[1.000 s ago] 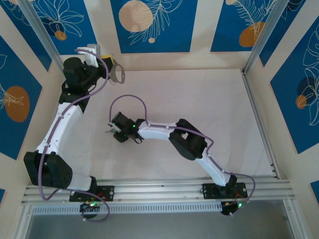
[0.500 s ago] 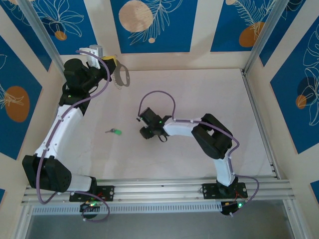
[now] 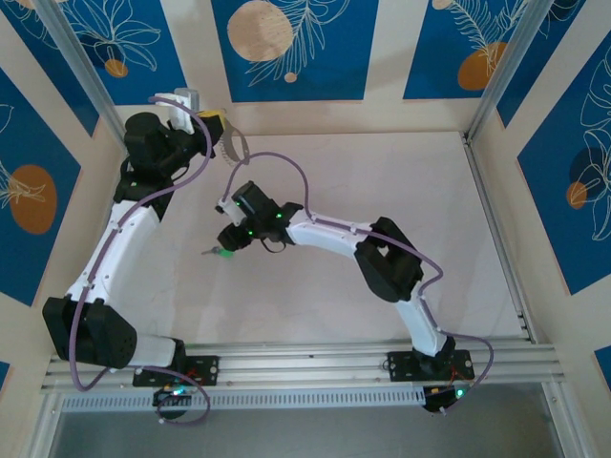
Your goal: Put the keys on the keyring
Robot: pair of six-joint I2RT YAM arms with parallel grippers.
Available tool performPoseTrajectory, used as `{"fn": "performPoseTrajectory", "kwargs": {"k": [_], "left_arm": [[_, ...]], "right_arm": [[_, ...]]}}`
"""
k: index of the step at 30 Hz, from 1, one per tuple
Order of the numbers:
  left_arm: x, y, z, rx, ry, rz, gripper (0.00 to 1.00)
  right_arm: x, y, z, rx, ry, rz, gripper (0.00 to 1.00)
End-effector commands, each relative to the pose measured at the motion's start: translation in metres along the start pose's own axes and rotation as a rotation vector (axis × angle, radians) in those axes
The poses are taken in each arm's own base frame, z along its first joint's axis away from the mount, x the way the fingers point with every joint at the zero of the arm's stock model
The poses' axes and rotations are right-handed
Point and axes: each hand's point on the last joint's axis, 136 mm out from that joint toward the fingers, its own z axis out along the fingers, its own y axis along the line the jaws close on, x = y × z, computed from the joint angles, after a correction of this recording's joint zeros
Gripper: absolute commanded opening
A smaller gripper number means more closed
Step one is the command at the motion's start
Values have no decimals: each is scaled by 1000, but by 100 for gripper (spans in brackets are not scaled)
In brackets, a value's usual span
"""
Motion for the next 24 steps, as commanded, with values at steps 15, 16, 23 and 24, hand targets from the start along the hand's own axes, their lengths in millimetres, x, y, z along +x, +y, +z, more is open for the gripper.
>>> {"fn": "performPoseTrajectory", "kwargs": {"k": [15, 16, 23, 24], "left_arm": [[-38, -12, -6, 17, -73, 61, 0], [-39, -13, -6, 20, -74, 61, 0], [-40, -13, -7, 21, -78, 57, 0], [-40, -13, -6, 21, -77, 56, 0]], "right_arm": [[18, 7, 73, 55, 166, -124, 49], [20, 7, 76, 56, 171, -125, 49], [32, 5, 90, 69, 203, -138, 49], [33, 4, 91, 73, 206, -138, 49]]}}
